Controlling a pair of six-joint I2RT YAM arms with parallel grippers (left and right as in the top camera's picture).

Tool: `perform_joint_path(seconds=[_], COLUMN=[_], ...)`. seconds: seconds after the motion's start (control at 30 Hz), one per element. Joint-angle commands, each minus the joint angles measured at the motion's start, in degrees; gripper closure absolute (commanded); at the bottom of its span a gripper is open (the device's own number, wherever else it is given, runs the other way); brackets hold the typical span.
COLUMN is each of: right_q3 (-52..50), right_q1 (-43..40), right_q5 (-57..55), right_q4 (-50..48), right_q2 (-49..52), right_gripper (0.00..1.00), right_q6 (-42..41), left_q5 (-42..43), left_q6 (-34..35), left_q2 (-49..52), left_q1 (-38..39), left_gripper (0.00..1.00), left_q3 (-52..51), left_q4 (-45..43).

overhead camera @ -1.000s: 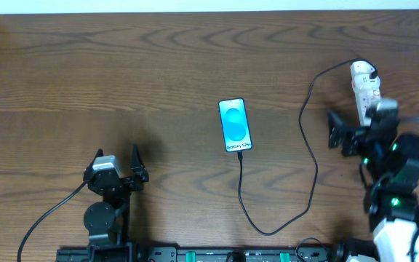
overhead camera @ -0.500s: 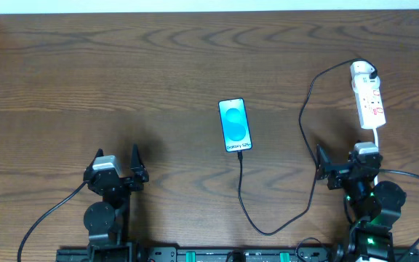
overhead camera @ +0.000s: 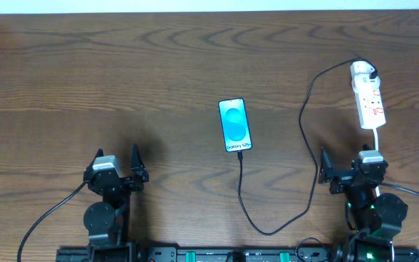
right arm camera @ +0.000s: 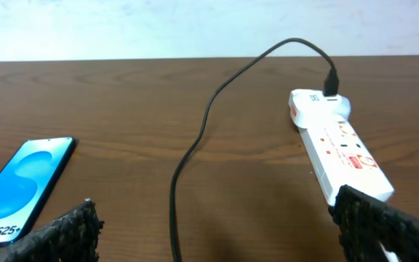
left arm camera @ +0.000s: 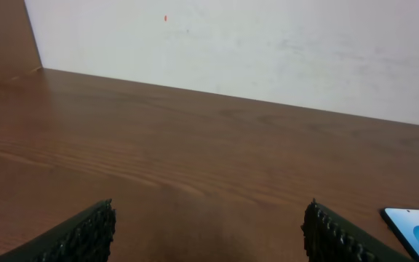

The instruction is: Plug charger to phone and switch on socket

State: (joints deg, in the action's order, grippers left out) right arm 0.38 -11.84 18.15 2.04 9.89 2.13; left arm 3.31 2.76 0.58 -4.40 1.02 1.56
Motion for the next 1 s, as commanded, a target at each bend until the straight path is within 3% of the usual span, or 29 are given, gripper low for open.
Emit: perform_joint_path(seconds=[0.0,0.23,0.97], right_q3=[-0.1,-0.1,-0.1], right_q1=[0.6,0.8,0.8], right_q5=[-1.4,-1.6,-1.5], right_q4=[1.0,0.9,0.9], right_q2=[-3.8,-9.7,-9.6], right_gripper=[0.01,0.01,0.01], right_q6=[0.3,0.3,0.3], left_q5=[0.5,0.5,0.5], left_q6=[-0.2,-0.2,-0.2], left_q2=[-0.3,-0.3,-0.3], left_q1=[-0.2,-0.2,-0.2], left_gripper=[0.17,0.17,0.17], left_q3=[-0.8,-0.8,-0.8], left_q4=[2.3,2.3,2.3])
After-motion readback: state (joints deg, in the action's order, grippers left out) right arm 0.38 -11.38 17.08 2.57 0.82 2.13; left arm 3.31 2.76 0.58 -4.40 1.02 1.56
